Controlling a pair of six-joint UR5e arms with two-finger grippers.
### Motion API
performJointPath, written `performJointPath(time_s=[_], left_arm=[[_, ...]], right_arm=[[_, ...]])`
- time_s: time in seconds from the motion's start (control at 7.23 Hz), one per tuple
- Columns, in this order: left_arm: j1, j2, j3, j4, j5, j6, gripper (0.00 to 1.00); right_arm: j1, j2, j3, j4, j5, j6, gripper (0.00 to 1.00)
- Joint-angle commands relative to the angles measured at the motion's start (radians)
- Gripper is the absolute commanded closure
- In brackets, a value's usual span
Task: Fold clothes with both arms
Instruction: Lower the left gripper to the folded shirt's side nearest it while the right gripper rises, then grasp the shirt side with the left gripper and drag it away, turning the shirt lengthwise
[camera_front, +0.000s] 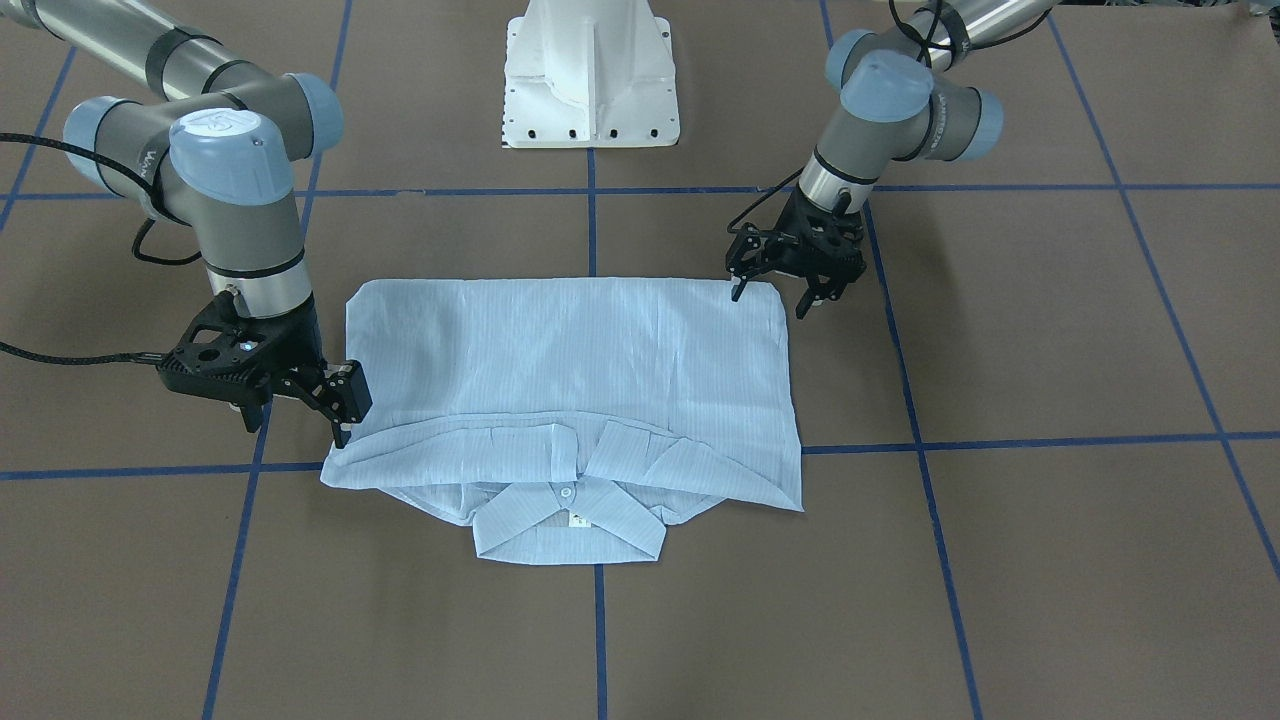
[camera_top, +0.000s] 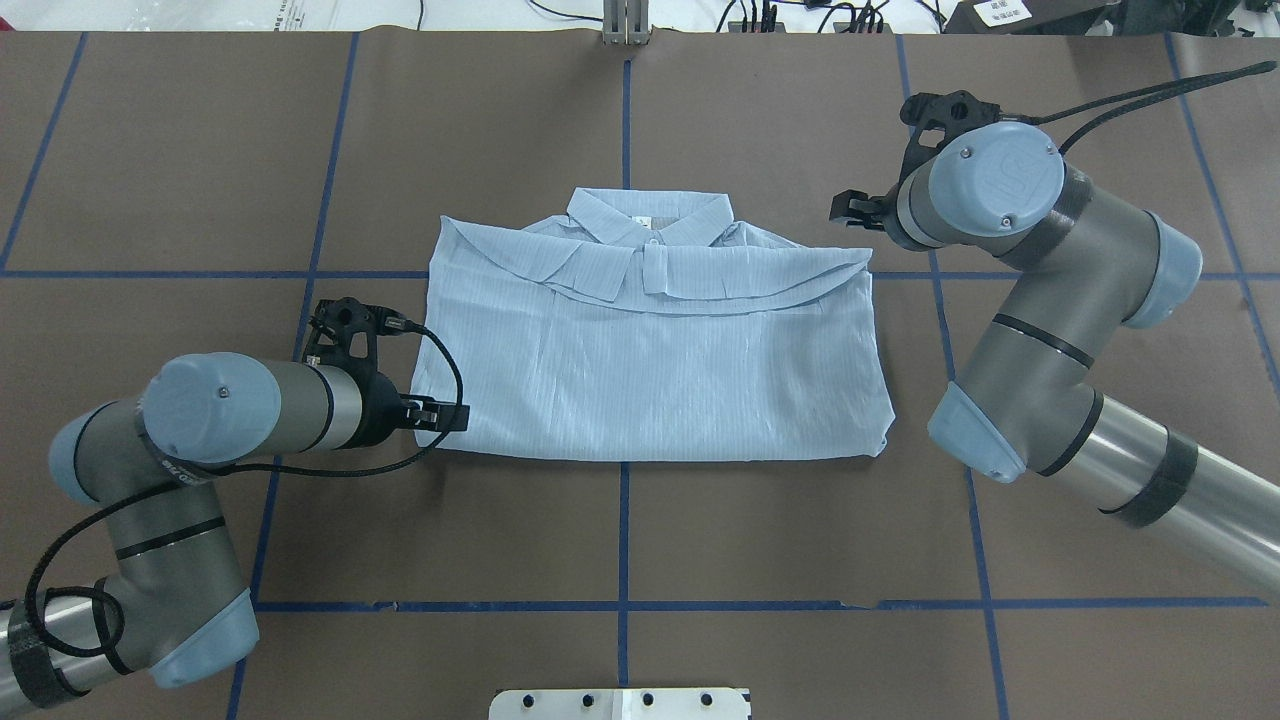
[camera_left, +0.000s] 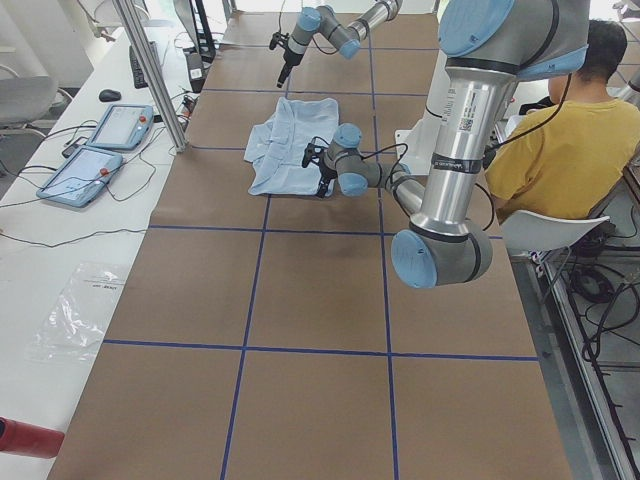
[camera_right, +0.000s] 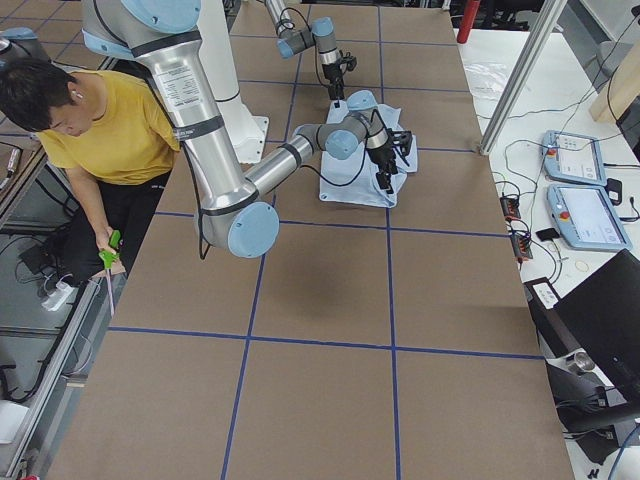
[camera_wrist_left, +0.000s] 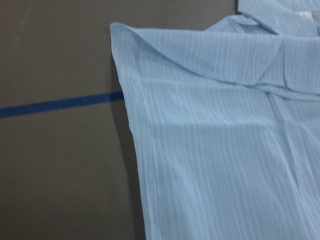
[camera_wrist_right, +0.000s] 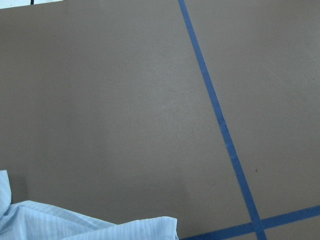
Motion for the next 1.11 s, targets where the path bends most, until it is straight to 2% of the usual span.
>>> performJointPath(time_s=[0.0, 0.14, 0.28, 0.55, 0.69, 0.97], left_arm=[[0.026, -0.002, 0.0, 0.0, 0.012, -0.023, 0.56], [0.026, -0.005, -0.003, 0.0, 0.01, -0.026, 0.94], [0.026, -0.006, -0.003, 0.0, 0.015, -0.025, 1.0], [0.018, 0.016, -0.067, 0.007, 0.024, -0.011, 1.0], [0.007, 0.068, -0.098, 0.011, 0.021, 0.006, 1.0], [-0.154, 0.084, -0.05, 0.015, 0.024, 0.248, 1.0]], right_arm=[[0.0, -0.003, 0.0, 0.0, -0.003, 0.001, 0.0], [0.0, -0.003, 0.0, 0.0, -0.003, 0.006, 0.0], [0.0, -0.003, 0.0, 0.0, -0.003, 0.006, 0.0], [-0.002, -0.003, 0.002, 0.0, -0.003, 0.012, 0.0], [-0.003, -0.001, 0.002, 0.0, -0.003, 0.015, 0.0], [-0.012, 0.014, 0.006, 0.002, 0.002, 0.023, 0.0]])
